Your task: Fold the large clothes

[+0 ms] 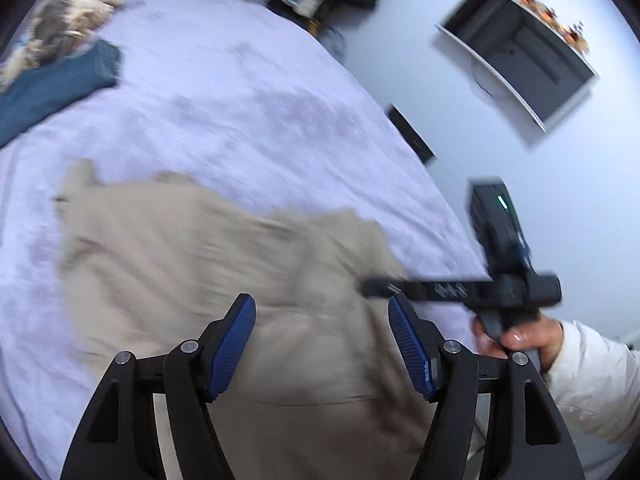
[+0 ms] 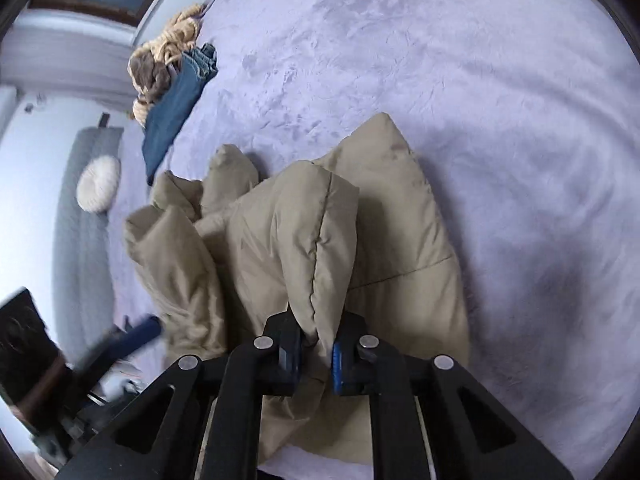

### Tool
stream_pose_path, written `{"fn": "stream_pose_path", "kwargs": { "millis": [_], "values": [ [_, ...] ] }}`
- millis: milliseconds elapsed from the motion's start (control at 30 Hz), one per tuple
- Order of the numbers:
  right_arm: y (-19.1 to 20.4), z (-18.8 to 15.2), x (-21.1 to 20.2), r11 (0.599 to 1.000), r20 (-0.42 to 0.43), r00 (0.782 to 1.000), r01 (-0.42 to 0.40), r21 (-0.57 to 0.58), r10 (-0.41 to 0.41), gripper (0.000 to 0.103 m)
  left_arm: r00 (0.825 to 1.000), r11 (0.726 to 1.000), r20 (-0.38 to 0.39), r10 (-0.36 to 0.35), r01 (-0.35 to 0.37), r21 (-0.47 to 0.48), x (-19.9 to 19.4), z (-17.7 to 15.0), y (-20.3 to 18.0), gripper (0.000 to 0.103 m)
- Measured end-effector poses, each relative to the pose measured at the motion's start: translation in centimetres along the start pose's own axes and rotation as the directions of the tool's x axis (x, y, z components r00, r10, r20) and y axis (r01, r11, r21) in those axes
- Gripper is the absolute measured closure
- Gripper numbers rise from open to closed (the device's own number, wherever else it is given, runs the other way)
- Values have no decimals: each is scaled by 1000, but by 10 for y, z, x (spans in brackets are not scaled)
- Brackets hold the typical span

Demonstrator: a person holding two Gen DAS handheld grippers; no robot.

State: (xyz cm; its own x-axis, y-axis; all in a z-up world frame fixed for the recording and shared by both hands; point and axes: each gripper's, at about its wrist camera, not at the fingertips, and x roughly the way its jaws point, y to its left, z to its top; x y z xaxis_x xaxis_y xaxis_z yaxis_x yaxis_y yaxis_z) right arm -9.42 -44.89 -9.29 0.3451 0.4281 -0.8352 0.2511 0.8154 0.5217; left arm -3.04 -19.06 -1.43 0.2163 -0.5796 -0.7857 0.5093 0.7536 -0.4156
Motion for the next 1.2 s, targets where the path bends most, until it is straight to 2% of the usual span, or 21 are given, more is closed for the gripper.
{"fn": "stream_pose_path", "kwargs": {
  "millis": [100,167,233,300,400,467,533,567,633,700,767,800,867,900,967,1000,1067,1133,1200],
  "values": [
    [-9,-7,-5,993,15,997,76,-87,-75,91,990,988,31,134,-131,-76,-6,5,54,34],
    [-10,-8,-5,979,37,991,132,-152,-128,91,981,971,6,195,-192,-139,4,6,89,34],
    [-15,-12,-4,969,45,985,173,-178,-168,91,986,964,-24,163,-165,-207,20,6,111,34],
    [-23,-6,0,975,21,987,164,-148,-162,91,987,964,-31,157,-160,-211,29,8,112,34],
    [-17,-6,-20,987,27,994,104,-121,-101,86,985,968,-31,170,-173,-179,42,11,99,34],
    [-3,-9,-42,989,32,999,32,-145,-28,77,983,968,-32,182,-185,-167,51,10,93,34],
    [16,-15,-63,980,17,997,-68,-185,73,41,980,966,-32,195,-198,-166,52,9,91,34],
    [27,-20,-72,971,-5,992,-122,-207,124,36,980,965,-32,198,-201,-169,55,10,91,34],
    [50,-32,-79,942,-87,973,-229,-246,213,35,978,963,-34,205,-208,-172,54,10,92,34],
    [70,-45,-75,912,-171,951,-299,-282,259,35,975,961,-35,219,-222,-165,55,10,89,34],
    [86,-59,-63,897,-244,940,-308,-316,237,35,971,959,-35,235,-238,-155,56,11,86,34],
    [92,-67,-53,900,-282,940,-284,-332,192,35,971,958,-35,239,-241,-154,57,12,85,34],
    [95,-82,-26,906,-330,942,-186,-381,54,37,969,956,-35,243,-246,-159,57,12,84,34],
    [94,-87,-18,907,-337,941,-159,-390,19,53,969,955,-36,246,-248,-161,57,12,84,34],
    [88,-95,-8,911,-336,942,-133,-392,-7,98,967,953,-36,253,-255,-162,59,13,79,34],
    [87,-98,-10,902,-294,956,-106,-420,-25,98,967,953,-33,253,-255,-162,60,14,75,34],
    [84,-109,-18,857,-193,975,-8,-515,-107,99,967,956,-25,254,-255,-144,64,17,62,34],
    [68,-115,-19,852,-156,974,63,-519,-167,100,970,963,-20,242,-243,-117,71,20,45,34],
    [43,-120,-14,856,-143,963,130,-501,-230,100,971,968,-19,237,-237,-81,82,22,26,34]
  ]
}}
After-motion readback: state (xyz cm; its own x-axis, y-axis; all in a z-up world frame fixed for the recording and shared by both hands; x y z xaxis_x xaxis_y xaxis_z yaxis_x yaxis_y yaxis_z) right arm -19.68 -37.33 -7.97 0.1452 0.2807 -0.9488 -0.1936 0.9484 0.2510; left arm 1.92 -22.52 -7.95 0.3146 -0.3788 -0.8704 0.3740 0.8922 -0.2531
